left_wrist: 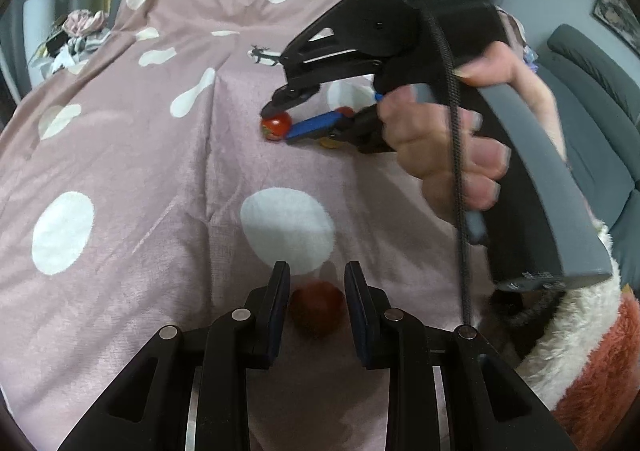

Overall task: Organize fruits
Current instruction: 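Carry the cherry tomato with the right tool over the green bowl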

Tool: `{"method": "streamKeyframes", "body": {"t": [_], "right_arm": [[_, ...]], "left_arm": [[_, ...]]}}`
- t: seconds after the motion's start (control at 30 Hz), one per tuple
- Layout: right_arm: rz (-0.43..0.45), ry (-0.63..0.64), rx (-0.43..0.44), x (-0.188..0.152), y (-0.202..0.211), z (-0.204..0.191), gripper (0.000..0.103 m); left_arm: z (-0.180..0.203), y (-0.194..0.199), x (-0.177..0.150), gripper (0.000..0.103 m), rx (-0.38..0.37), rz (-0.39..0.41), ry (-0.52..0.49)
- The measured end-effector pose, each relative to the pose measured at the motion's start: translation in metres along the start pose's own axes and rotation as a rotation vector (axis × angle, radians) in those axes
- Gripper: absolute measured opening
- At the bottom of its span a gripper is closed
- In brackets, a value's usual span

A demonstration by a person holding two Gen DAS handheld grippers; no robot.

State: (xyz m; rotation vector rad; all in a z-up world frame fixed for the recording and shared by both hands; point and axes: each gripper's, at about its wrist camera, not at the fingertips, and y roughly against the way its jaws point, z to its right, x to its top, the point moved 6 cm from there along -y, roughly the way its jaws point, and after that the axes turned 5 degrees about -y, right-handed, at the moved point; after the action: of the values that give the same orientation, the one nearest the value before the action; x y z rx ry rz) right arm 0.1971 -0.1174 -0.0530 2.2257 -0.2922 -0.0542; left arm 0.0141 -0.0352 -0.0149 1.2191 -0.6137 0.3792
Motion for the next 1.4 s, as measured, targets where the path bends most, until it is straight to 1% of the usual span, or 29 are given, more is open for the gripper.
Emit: {"method": "streamKeyframes", "body": {"t": [0.07,0.17,0.33,0.4,0.5,0.6,0.73,0.77,0.9,0.93,1.0,1.03,1.13,1.27,1.4], "right_arm": [[0.03,0.022,-0.001,-0.003,0.016,0.002,0.025],[0.062,0.043,0.026,-0.01,0.044,0.007,0.025],[0.161,0.094,0.07,-0.028,0.105,0.03,0.025],[0.185,0.089,0.084,-0.031,0.124,0.04,0.025],[0.257,0.097,0.111,-0.037,0.164,0.061,0.026],[0.314,0.08,0.127,-0.039,0.194,0.082,0.026],[0.381,0.053,0.175,-0.037,0.229,0.11,0.026],[0.396,0.039,0.179,-0.036,0.234,0.117,0.026],[0.426,-0.036,0.202,-0.031,0.252,0.156,0.026],[0.439,-0.049,0.203,-0.032,0.257,0.164,0.026],[0.461,-0.077,0.191,-0.032,0.264,0.18,0.026],[0.468,-0.104,0.186,-0.032,0.269,0.191,0.026],[0.477,-0.131,0.216,-0.034,0.28,0.206,0.026],[0.512,-0.138,0.217,-0.037,0.298,0.22,0.026],[0.517,-0.145,0.221,-0.039,0.304,0.232,0.026]], "left_arm": [[0.005,0.001,0.001,0.028,-0.008,0.005,-0.007],[0.009,0.002,0.006,0.028,-0.018,0.017,-0.007],[0.023,0.004,0.018,0.028,-0.034,0.054,-0.028],[0.035,0.005,0.023,0.028,-0.033,0.068,-0.052],[0.052,0.004,0.031,0.028,-0.043,0.085,-0.073],[0.072,0.005,0.043,0.028,-0.051,0.116,-0.1],[0.107,0.006,0.059,0.028,-0.05,0.151,-0.174],[0.12,0.005,0.065,0.028,-0.06,0.158,-0.197],[0.159,-0.002,0.084,0.028,-0.057,0.186,-0.272],[0.167,-0.004,0.088,0.028,-0.069,0.187,-0.282],[0.186,-0.015,0.096,0.028,-0.105,0.17,-0.299],[0.193,-0.021,0.1,0.028,-0.103,0.162,-0.298],[0.217,-0.039,0.111,0.028,-0.113,0.147,-0.324],[0.242,-0.06,0.11,0.028,-0.115,0.115,-0.355],[0.255,-0.074,0.106,0.028,-0.104,0.086,-0.371]]}}
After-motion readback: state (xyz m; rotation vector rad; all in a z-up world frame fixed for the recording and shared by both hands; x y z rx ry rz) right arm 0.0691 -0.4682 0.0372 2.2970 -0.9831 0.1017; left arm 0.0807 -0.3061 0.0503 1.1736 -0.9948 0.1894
